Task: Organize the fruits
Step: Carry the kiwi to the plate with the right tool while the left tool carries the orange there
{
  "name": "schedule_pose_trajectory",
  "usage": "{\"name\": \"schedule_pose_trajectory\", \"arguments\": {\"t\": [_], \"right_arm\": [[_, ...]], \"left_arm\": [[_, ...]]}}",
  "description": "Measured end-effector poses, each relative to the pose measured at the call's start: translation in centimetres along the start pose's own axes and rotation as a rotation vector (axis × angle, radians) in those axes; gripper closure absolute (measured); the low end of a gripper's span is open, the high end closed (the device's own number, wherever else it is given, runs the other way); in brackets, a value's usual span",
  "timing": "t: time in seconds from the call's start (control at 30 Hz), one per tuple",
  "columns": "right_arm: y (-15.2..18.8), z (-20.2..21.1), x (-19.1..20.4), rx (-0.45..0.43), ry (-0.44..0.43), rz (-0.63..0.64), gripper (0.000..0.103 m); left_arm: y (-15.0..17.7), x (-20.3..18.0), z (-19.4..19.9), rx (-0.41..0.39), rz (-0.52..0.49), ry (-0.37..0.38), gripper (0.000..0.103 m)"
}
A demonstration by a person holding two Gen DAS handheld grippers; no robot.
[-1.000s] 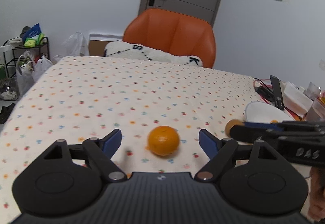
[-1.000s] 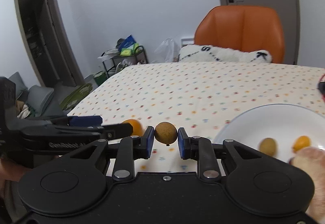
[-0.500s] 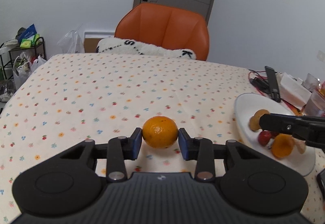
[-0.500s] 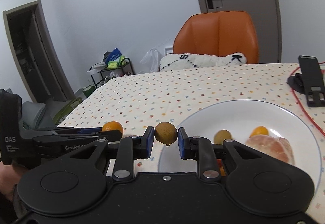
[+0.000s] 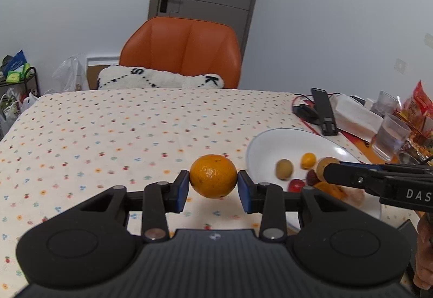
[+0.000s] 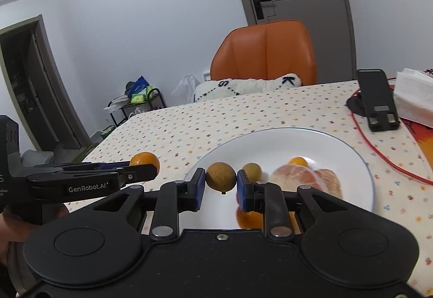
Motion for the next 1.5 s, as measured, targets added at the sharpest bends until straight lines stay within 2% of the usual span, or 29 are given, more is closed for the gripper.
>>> {"name": "schedule_pose_trajectory", "arguments": {"t": [0.33,0.43,0.87,1.13,1.3,1.5], "right_arm": [[0.6,1.8,-1.5,-0.012,0.013,-0.026,0.079],[0.9,2.2,-2.2,-0.013,0.024,-0.036,0.072],[1.2,4.1,-4.7,-0.050,0.047,-0.102,0.071],[1.3,3.4,-3.7,-0.044,0.010,-0.092,0.070],[1.4,3.1,-3.2,-0.043,-0.008,-0.089,0.069],[1.4,3.0,-2.7,-0.048,-0.022,-0.090,0.060]], "left_arm": [[-0.2,-2.8,0.6,-0.015,-0.030,0.034,0.066],[-0.2,-3.7,0.6,-0.017,-0.041,0.038,0.066],[-0.1,-6.4,0.2,0.004,-0.075,0.087,0.066],[-0.6,-5.4,1.3,-0.019,-0.070,0.051,0.059],[-0.7,-4.2,2.0,-0.021,-0.063,0.019,0.050],[-0.8,-3.0,3.0,-0.028,-0.065,-0.012,0.039]]}}
Point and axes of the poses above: each gripper's, at about its wrist camera, not at the fingertips, and z roughly against the way its jaws point, x to its left, y to its underside, the point moved 4 cm from there along -z, roughly the way its jaws point, and after that the axes turned 11 degrees about -y, right-handed, at the moved point
